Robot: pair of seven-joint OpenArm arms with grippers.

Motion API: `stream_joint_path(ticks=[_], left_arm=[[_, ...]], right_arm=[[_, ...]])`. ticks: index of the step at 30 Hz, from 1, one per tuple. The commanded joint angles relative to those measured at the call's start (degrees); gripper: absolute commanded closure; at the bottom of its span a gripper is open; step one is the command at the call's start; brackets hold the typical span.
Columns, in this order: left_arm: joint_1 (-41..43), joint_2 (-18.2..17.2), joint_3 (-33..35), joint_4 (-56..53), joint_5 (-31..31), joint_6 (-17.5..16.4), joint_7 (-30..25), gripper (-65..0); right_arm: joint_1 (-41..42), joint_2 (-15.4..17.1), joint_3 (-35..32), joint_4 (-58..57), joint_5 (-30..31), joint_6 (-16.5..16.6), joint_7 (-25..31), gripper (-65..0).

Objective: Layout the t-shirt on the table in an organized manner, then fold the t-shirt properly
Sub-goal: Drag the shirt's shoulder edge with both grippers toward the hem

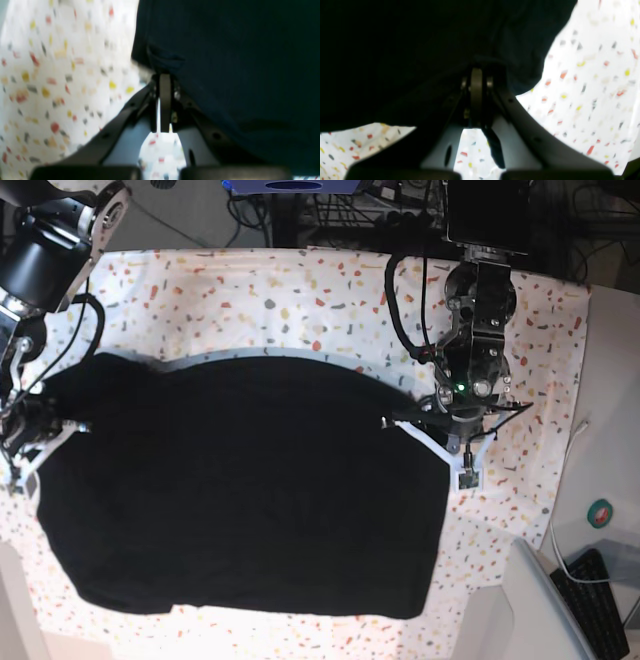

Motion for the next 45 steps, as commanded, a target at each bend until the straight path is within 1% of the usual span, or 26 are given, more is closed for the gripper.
stream_joint_path(ticks=[1, 4, 5, 7, 9, 13, 15, 17, 19, 22, 24, 28, 31, 33, 36, 39, 42, 45], left_arm=[[-1.64, 0.17, -0.16, 0.73, 0.51, 0.36, -0.9, 0.0], [-4.19, 0.34, -0.25, -2.0, 0.86, 0.71, -0.73, 0.0], [-5.25, 0.34, -0.25, -3.76, 0.86, 1.5, -0.73, 0.0], [-6.57, 0.34, -0.25, -6.92, 0.51, 2.56, -1.08, 0.0], [-8.15, 0.43, -0.25, -9.47, 0.51, 2.64, -1.08, 0.0], [-10.17, 0.43, -0.34, -11.49, 0.51, 2.64, -1.7, 0.0], [-10.43, 0.43, -2.09, -12.02, 0.51, 2.64, -3.28, 0.0], [-11.49, 0.43, -4.56, -13.96, 0.51, 2.64, -3.63, 0.0], [-12.89, 0.43, -5.0, -17.12, 0.51, 2.64, -3.81, 0.0], [-13.95, 0.43, -5.08, -19.85, 0.51, 2.64, -3.98, 0.0], [-14.3, 0.43, -5.08, -20.28, 0.51, 2.64, -4.51, 0.0], [-14.57, 0.43, -5.0, -20.81, 0.51, 2.64, -7.67, 0.0], [-15.88, 0.52, -5.0, -21.78, 0.51, 2.64, -7.94, 0.0], [-17.2, 0.52, -5.0, -23.54, 0.6, 2.64, -7.94, 0.0], [-18.79, 0.43, -5.0, -26.17, 0.86, 2.47, -8.11, 0.0], [-19.4, 0.43, -4.91, -28.11, 0.69, 2.47, -10.14, 0.0], [-19.4, 0.43, -4.91, -29.34, 1.04, 2.47, -12.07, 0.0], [-19.58, 0.34, -2.53, -30.75, 0.78, 2.47, -12.42, 0.0]], right_arm=[[2.6, 1.54, -1.18, -0.42, 0.16, -0.18, 0.75, 0.0], [5.68, 2.77, -3.55, -3.85, 0.16, -0.27, 0.84, 0.0], [6.64, 2.86, -3.99, -5.08, 0.16, -0.88, 1.28, 0.0], [8.58, 3.03, -4.08, -7.98, 0.16, -4.49, 2.34, 0.0], [10.25, 4.0, -4.08, -11.85, 0.16, -6.51, 5.68, 0.0], [14.12, 6.2, -4.08, -22.4, 0.16, -6.68, 10.95, 0.0], [15.35, 7.34, -4.08, -26.62, 0.16, -6.77, 13.59, 0.0], [16.67, 8.22, -4.08, -30.04, 0.16, -6.77, 15.96, 0.0], [18.25, 9.19, -4.08, -33.3, 0.16, -6.77, 17.28, 0.0], [19.92, 9.8, -4.08, -36.9, 0.16, -6.77, 19.3, 0.0], [20.71, 9.89, -4.08, -38.75, 0.16, -6.77, 20.36, 0.0], [21.32, 9.71, -4.08, -40.24, 0.16, -6.86, 21.33, 0.0], [21.32, 9.63, -4.08, -40.42, 0.16, -7.12, 22.56, 0.0], [21.24, 9.54, -4.08, -40.42, 0.16, -8.44, 22.73, 0.0], [21.24, 9.45, -4.08, -40.42, 0.24, -8.53, 22.91, 0.0], [21.24, 8.48, -4.08, -40.42, 0.24, -8.53, 25.02, 0.0], [21.24, 8.31, -4.08, -40.42, 0.24, -8.35, 25.63, 0.0], [21.41, 8.22, -4.16, -40.42, 0.24, -8.35, 27.04, 0.0]])
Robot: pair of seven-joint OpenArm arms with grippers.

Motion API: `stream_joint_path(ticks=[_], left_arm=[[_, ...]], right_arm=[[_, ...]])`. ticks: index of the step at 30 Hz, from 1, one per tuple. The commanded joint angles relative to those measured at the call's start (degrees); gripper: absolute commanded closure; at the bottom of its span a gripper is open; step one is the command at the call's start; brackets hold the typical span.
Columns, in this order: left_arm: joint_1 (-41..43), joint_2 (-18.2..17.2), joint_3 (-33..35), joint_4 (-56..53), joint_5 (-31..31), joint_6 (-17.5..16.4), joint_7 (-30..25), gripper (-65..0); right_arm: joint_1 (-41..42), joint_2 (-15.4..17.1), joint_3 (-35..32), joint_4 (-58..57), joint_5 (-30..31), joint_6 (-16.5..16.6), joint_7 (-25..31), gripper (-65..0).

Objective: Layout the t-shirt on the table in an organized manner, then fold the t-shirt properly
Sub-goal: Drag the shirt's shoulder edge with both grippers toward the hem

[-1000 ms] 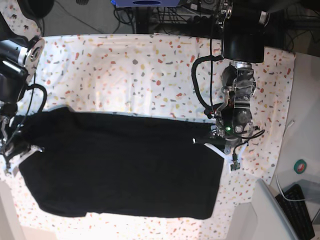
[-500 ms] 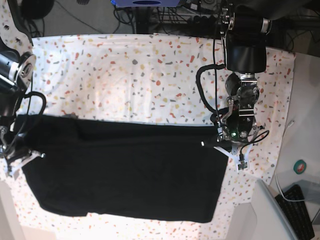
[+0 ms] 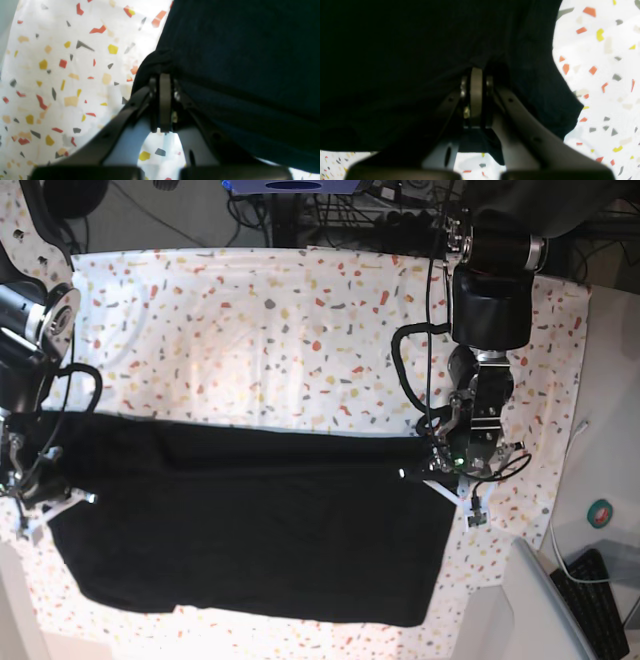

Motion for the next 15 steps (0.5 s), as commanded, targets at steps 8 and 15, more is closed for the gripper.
stream_joint_path(ticks=[8, 15], left_arm=[[-4.45, -0.05, 1.52, -1.56, 0.16, 0.09, -1.32, 0.0], [-5.32, -0.05, 1.61, -1.65, 0.16, 0.09, -1.32, 0.0]], right_arm=[[2.58, 0.99, -6.17, 0.78, 0.44, 0.04, 2.3, 0.0], [2.31, 0.99, -6.61, 0.78, 0.44, 0.04, 5.38, 0.0]])
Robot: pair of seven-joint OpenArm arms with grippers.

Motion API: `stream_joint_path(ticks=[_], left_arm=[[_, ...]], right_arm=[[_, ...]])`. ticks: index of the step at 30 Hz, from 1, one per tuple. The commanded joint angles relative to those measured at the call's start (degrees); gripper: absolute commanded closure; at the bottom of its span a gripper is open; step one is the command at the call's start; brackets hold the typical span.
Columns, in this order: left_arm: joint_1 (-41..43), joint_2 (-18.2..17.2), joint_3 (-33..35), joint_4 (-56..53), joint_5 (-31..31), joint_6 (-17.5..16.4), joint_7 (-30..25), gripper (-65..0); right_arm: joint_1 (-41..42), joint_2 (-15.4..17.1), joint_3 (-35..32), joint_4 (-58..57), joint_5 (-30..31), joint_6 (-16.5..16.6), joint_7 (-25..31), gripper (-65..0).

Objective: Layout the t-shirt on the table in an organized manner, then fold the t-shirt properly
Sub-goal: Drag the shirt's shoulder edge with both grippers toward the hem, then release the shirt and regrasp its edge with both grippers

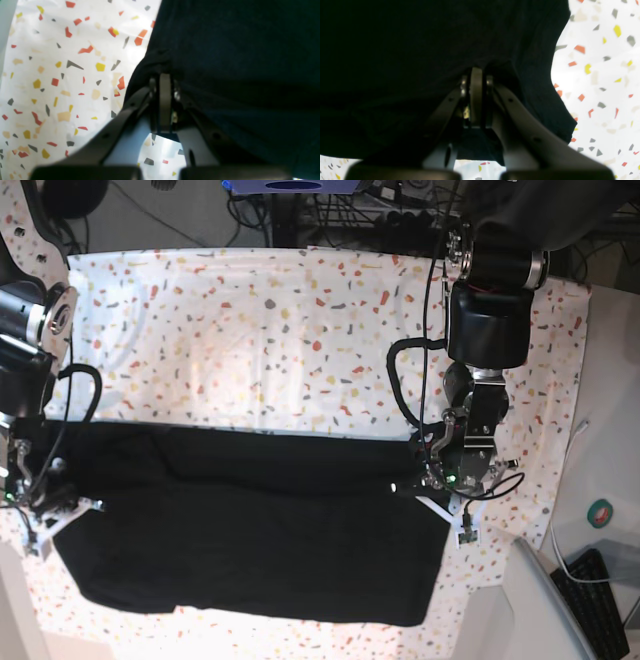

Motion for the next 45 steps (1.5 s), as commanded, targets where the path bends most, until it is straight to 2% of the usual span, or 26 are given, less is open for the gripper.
stream_joint_path(ticks=[1, 4, 5, 7, 9, 10, 12, 14, 17, 19, 22, 25, 29, 32, 34, 37, 39, 41, 42, 44, 45], left_arm=[[-1.98, -0.2, -0.12, 0.91, 0.42, 0.13, -1.23, 0.0], [-2.16, -0.2, -0.39, 1.0, 0.42, 0.13, -1.23, 0.0], [-2.25, -0.2, -0.56, 1.0, 0.34, 0.13, -1.23, -2.1], [-2.42, -0.2, -0.65, 1.44, 0.34, 0.13, -1.32, -18.8], [-3.39, -0.2, -0.74, 1.44, 0.34, 0.13, -1.32, -34.1], [-3.56, -0.12, -0.74, 1.44, 0.25, 0.13, -1.67, -41.3], [-3.3, -0.12, -0.74, 1.61, -1.25, 0.13, -4.66, -52.0], [-1.45, -0.64, -0.83, 3.72, -6.52, 0.13, -7.74, -56.6], [5.32, -2.49, -3.99, 10.84, -16.19, 0.13, -10.11, -55.3], [11.47, -2.75, -6.63, 16.38, -22.61, 0.04, -11.78, -55.0], [20.26, -2.75, -10.67, 20.69, -27.62, -0.05, -16.79, -53.2], [25.18, -2.58, -12.34, 19.46, -30.34, -1.1, -24.09, -53.0], [24.39, -2.4, -11.38, 15.06, -30.52, -6.64, -26.02, -53.0], [21.49, -2.14, -11.11, 12.25, -30.52, -6.73, -26.11, -53.0], [19.29, -1.44, -11.02, 10.32, -30.52, -6.73, -26.11, -53.0], [16.04, -0.56, -11.46, 6.8, -30.52, -6.73, -26.11, -53.0], [13.75, -0.47, -11.02, 3.9, -30.52, -6.73, -26.11, -52.5], [11.65, -0.12, -10.94, 0.73, -30.52, -6.73, -26.11, -48.1], [10.68, -0.12, -10.94, -1.02, -30.52, -6.73, -26.11, -42.9], [9.45, -0.12, -10.94, -3.66, -30.52, -6.82, -26.11, -30.3], [9.18, -0.12, -10.94, -4.63, -30.52, -6.82, -26.11, -21.7]], right_arm=[[1.7, 0.66, -0.11, 0.8, 0.27, 0.04, 1.01, 0.0], [1.79, 0.66, 0.24, 0.98, 0.27, 0.04, 0.3, 0.0], [1.79, 0.66, 0.24, 1.07, 0.27, 0.04, 0.3, -5.7], [1.7, 0.66, 0.33, 1.6, 0.35, 0.04, 0.48, -18.8], [0.91, 0.66, 0.41, 3.79, 0.44, 0.04, 0.48, -27.3], [-0.23, 0.66, 0.5, 5.9, 1.23, 0.04, 0.57, -30.0], [-3.49, 0.66, 0.5, 12.85, 6.6, 0.04, 0.3, -30.9], [-8.67, 0.83, 1.64, 22.87, 13.89, 0.04, 0.04, -30.6], [-16.67, 0.75, 4.81, 35.0, 21.89, -0.23, -0.49, -30.8], [-22.39, 0.57, 7.18, 40.8, 25.85, -0.23, -2.77, -30.6], [-30.12, -2.16, 11.93, 46.52, 30.6, -0.23, -3.48, -30.6], [-35.31, -4.62, 15.27, 49.07, 31.12, -0.23, -3.48, -31.1], [-37.42, -6.9, 16.33, 47.75, 31.12, -0.14, -3.48, -31.2], [-36.98, -7.96, 18.08, 44.06, 31.39, -0.14, -3.48, -30.8], [-36.01, -9.89, 20.63, 41.86, 31.39, -0.14, -3.48, -30.8], [-34.08, -12.0, 27.23, 39.57, 31.39, -0.05, -3.48, -30.8], [-32.5, -12.18, 29.86, 36.5, 31.39, 0.04, -3.48, -31.2], [-29.86, -11.47, 31.18, 31.57, 31.39, 0.13, -3.48, -31.4], [-28.28, -10.24, 31.8, 28.58, 31.39, 0.13, -3.48, -31.4], [-25.55, -8.92, 32.94, 23.05, 31.39, 0.21, -3.48, -31.4], [-24.41, -8.57, 33.56, 20.94, 31.39, 0.21, -3.48, -31.5]])
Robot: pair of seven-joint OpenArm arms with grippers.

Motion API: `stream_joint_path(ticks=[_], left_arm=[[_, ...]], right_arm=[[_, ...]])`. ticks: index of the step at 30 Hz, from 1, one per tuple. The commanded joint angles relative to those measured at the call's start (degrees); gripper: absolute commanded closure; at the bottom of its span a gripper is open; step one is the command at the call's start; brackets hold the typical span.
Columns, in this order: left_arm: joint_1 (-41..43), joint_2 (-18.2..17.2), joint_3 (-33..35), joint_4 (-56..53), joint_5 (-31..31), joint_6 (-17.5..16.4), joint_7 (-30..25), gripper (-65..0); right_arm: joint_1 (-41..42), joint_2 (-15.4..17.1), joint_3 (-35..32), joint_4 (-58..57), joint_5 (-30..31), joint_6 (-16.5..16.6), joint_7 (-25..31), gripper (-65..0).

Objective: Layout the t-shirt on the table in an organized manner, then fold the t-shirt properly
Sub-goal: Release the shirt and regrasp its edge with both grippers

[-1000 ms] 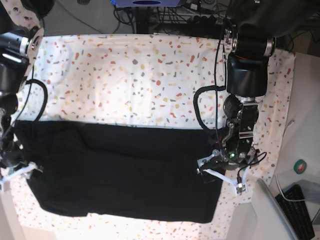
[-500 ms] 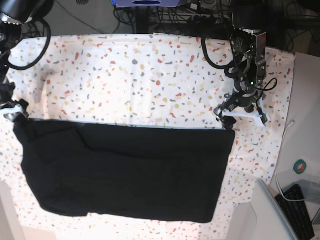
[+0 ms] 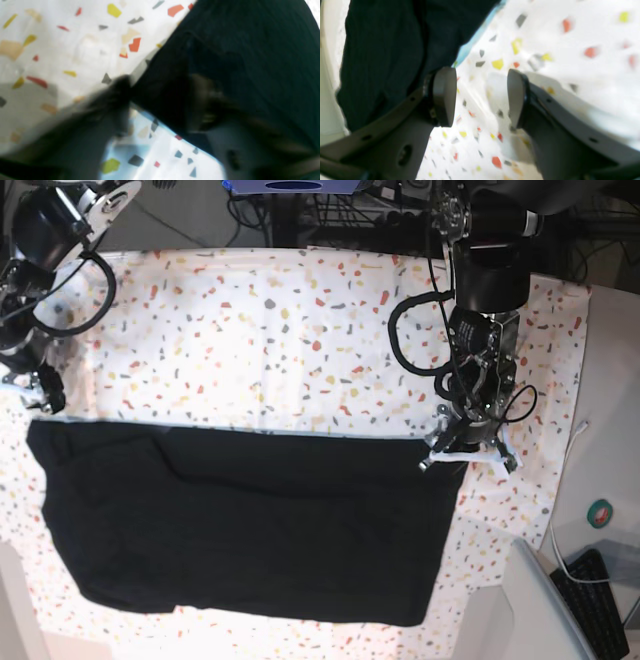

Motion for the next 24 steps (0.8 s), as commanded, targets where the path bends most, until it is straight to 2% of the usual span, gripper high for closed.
stream_joint_path(ticks=[1, 3, 6, 10, 13, 19, 24], left_arm=[[-0.56, -0.25, 0.01, -0.15, 0.1, -0.04, 0.42, -12.8], [-0.39, -0.51, 0.01, -0.33, 0.1, -0.04, 0.42, 0.0], [-0.04, -0.69, -0.25, -0.06, 0.28, -0.04, 0.69, 0.0], [0.05, -2.27, 0.1, 0.03, 0.19, -0.04, 0.78, 0.0], [0.58, -2.36, 0.01, 0.03, 0.28, -0.04, 0.78, 0.0], [1.19, -2.36, 0.01, 0.11, 0.36, -0.04, 0.78, 0.0], [1.19, -2.36, 0.01, 0.11, 0.36, -0.04, 0.86, 0.0]], right_arm=[[1.43, 1.29, 0.88, -0.27, 1.01, 1.18, 0.92, -31.5], [2.22, 1.11, 1.5, -1.59, 1.01, 3.55, 0.92, -31.5], [3.1, 1.29, 1.41, -3.7, 1.01, 4.34, 1.18, -31.2], [4.51, 2.87, 1.5, -7.48, 1.01, 4.34, 5.4, -30.8], [6.62, 3.48, 1.59, -10.38, 0.74, 4.34, 6.1, -30.8], [8.2, 4.54, 1.24, -14.87, 0.65, 3.99, 11.11, -29.6], [8.55, 5.68, 1.06, -16.89, 0.65, 4.08, 13.66, -12.6]])
